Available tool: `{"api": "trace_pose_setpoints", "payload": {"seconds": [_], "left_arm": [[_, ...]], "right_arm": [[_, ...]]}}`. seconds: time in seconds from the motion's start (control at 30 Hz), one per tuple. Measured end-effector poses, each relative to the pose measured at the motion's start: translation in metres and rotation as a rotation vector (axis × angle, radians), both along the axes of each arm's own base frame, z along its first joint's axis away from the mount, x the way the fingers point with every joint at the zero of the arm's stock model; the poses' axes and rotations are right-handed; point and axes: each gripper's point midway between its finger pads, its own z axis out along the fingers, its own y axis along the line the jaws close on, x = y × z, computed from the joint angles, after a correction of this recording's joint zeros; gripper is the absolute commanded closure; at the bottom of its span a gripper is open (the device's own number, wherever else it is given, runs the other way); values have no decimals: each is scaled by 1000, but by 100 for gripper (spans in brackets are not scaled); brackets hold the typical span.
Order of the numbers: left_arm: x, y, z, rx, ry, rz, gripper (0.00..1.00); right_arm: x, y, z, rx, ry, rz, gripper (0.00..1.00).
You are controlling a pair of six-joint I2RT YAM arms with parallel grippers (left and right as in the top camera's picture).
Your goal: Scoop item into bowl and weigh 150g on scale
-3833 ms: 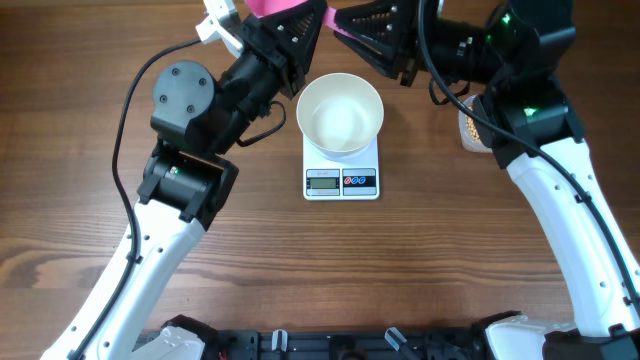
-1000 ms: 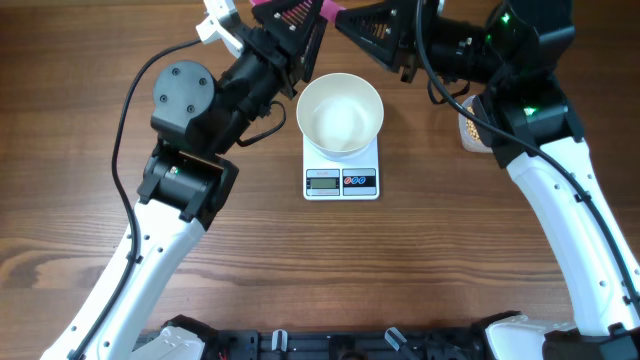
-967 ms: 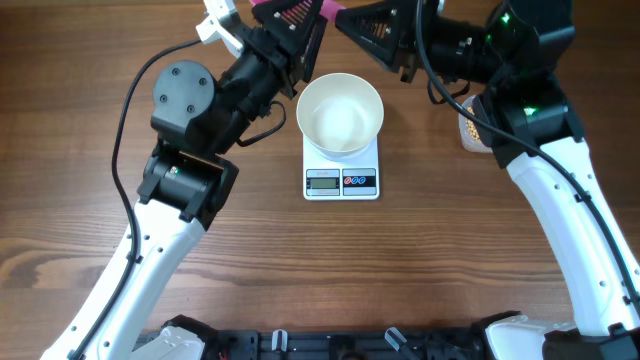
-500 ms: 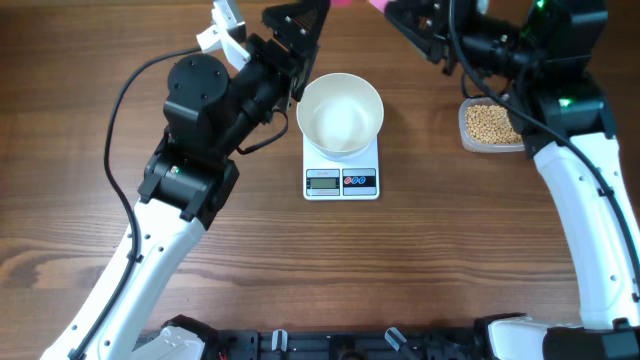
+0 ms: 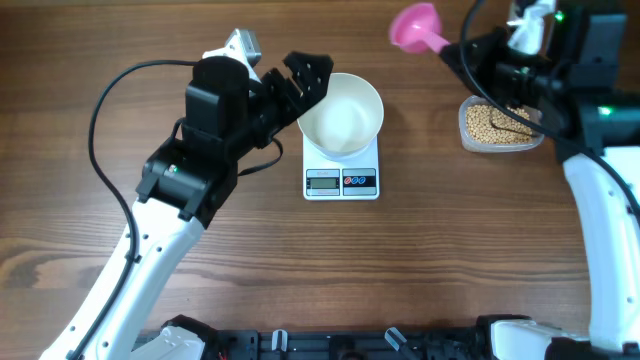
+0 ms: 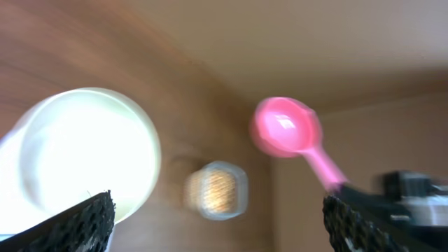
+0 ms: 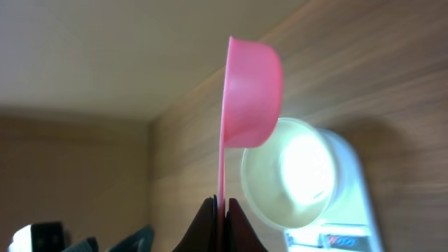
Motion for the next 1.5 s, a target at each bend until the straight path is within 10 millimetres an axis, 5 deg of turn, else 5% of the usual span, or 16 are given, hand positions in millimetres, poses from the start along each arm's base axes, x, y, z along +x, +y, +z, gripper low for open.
{"api": "trace_pose_setpoints", "payload": {"seconds": [0.23, 0.43, 0.7, 0.83, 0.97, 1.13, 1.2, 1.37, 1.5], "left_arm": [[-17, 30, 11, 252, 23, 13, 0], [-30, 48, 9, 371, 60, 20, 0], [-32, 48, 7, 381, 65, 3, 0], [-33, 46, 6, 378, 67, -5, 18], [-32, 43, 5, 381, 67, -24, 20], [-26, 32, -14, 375, 120, -70, 17], [-24, 26, -24, 368, 152, -99, 29], [-23, 9, -48, 350, 223, -184, 33], [-42, -3, -80, 382, 362, -260, 55]], "right_arm": [[-25, -38, 14, -229, 12, -60, 96], [-55, -48, -12, -340, 139, -13, 96], [-72, -51, -26, -395, 203, 38, 96], [-80, -52, -31, -403, 241, 44, 96], [-80, -56, -33, -423, 248, 35, 96], [-79, -65, -36, -473, 258, 12, 96], [-80, -69, -40, -499, 271, 5, 96], [-82, -80, -56, -557, 354, -6, 96], [-79, -88, -75, -592, 439, -7, 96]]}}
